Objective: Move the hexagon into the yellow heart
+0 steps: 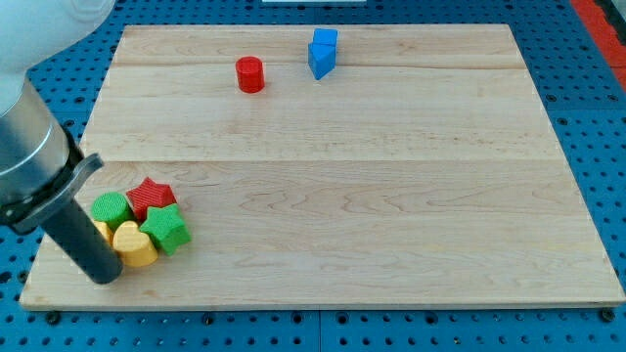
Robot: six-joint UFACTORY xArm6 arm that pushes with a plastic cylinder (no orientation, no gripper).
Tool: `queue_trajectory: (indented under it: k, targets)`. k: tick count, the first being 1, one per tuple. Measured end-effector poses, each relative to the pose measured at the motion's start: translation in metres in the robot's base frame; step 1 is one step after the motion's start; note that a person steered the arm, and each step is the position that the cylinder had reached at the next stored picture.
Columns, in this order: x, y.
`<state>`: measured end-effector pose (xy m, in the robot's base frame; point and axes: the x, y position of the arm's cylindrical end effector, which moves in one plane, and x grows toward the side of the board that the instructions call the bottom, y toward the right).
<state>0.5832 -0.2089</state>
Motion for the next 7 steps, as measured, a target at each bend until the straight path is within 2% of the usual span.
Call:
queue_trajectory:
  k: [2,3,4,5,7]
  targets:
    - [-0.010,0.012]
    - [0.012,0.017]
    - [0.020,-0.052]
    - [0.008,-0.096]
    - [-0.030,-0.036]
